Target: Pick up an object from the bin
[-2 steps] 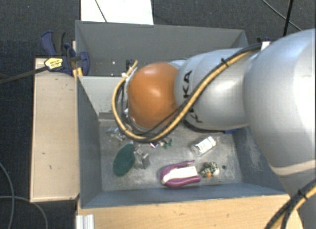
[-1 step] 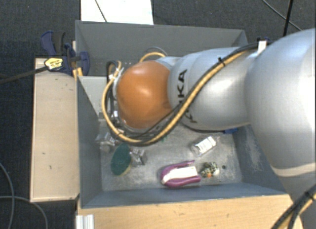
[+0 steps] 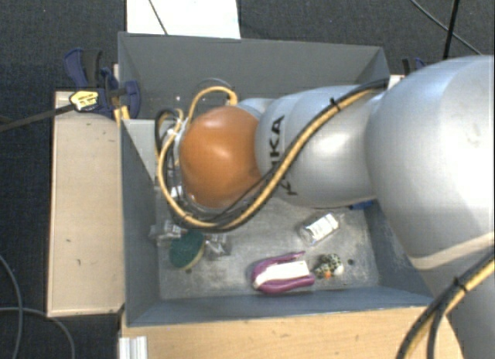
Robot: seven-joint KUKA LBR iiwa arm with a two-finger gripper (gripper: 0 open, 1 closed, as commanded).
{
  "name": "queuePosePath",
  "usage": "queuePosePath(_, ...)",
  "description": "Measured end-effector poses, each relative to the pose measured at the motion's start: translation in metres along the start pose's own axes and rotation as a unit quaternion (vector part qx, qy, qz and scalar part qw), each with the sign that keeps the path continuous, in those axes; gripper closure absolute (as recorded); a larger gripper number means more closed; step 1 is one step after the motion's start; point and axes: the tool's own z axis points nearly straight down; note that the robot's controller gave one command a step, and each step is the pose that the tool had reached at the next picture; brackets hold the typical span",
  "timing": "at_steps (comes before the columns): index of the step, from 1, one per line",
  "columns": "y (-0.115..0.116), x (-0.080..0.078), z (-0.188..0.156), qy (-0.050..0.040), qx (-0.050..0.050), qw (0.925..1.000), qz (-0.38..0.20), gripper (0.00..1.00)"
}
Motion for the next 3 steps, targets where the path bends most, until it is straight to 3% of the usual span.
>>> queuePosePath(1,0.0,-0.001,-0.001,-0.0004,-0.001,1.0,0.004,0.0)
queuePosePath(2,0.0,0.0,0.0,0.0002,-0.001,1.0,0.006,1.0)
queuePosePath(3,0.0,-0.001,-0.036,-0.0024,0.002,1.0,0.009,1.0)
